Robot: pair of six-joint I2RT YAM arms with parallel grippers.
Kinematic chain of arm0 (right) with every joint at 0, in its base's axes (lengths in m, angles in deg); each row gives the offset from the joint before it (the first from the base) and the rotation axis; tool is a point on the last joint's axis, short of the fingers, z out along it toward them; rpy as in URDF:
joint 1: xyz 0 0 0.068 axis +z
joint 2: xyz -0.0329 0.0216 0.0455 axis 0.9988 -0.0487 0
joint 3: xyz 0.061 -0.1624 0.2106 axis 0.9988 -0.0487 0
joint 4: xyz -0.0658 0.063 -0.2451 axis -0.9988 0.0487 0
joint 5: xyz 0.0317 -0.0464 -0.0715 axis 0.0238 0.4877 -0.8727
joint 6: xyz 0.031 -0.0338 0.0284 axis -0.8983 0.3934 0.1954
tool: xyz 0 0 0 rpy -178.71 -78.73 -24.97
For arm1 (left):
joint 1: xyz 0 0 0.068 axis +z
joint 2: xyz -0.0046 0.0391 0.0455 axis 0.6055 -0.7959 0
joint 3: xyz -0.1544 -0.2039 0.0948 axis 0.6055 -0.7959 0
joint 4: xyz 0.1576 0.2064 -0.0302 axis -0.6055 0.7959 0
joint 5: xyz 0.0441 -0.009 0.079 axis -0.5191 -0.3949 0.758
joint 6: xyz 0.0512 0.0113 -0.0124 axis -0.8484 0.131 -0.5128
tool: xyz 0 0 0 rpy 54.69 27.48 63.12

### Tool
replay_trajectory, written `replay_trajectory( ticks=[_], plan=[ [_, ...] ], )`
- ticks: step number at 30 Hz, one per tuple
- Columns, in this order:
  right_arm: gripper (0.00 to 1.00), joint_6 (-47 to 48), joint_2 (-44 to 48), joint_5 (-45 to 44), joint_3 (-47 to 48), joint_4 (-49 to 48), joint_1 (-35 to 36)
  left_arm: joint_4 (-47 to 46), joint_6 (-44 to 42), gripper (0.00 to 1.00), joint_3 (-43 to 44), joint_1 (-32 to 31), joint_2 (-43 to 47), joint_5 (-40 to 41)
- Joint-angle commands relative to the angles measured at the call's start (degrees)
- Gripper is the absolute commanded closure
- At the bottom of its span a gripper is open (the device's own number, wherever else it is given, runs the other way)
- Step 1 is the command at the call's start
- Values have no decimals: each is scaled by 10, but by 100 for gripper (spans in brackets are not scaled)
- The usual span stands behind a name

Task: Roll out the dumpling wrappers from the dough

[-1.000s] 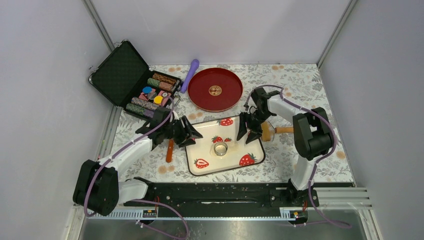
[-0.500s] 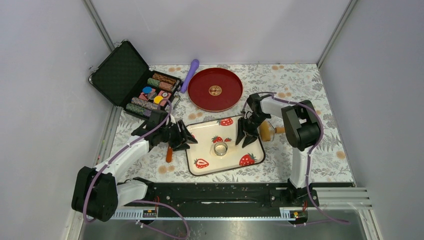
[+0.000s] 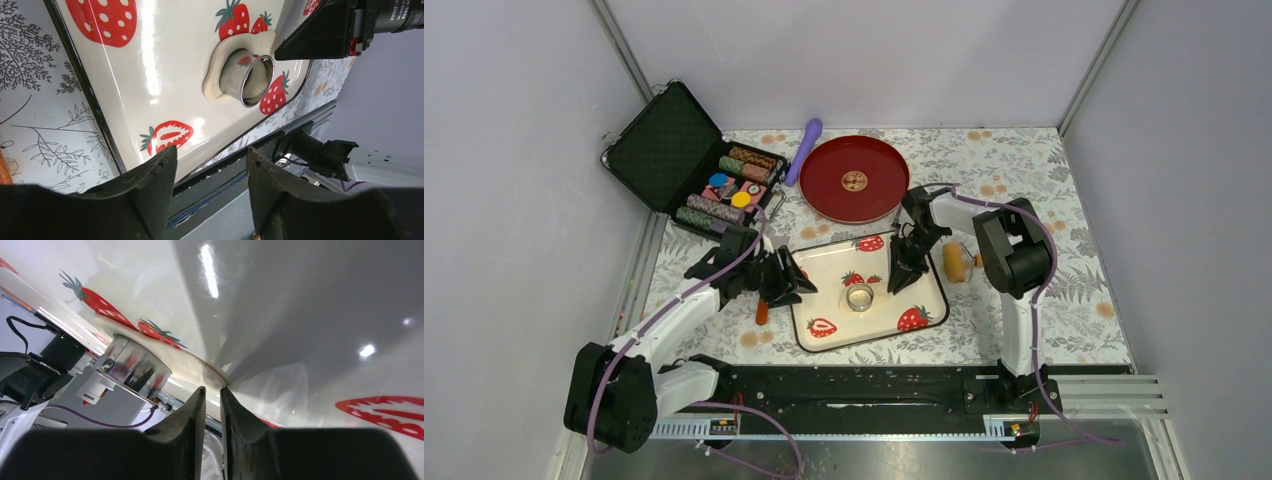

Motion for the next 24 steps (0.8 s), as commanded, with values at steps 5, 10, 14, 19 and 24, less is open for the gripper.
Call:
replay_trajectory(
  ticks=[5,10,14,19,24],
  plan=[
    [82,-5,53,52,17,-7,14,-17,-4,48,-12,2,7,7],
    [83,-13,96,62,14,-8,16,-11,-10,48,-21,2,7,17],
    [79,-16,112,40,7,-7,15,34,-28,48,-11,2,14,64],
    [71,-10,105,-37,-13,0,6,126,-57,48,13,2,21,161],
    [61,2,77,-54,-29,-2,-3,91,-53,53,-5,2,-3,139]
  ],
)
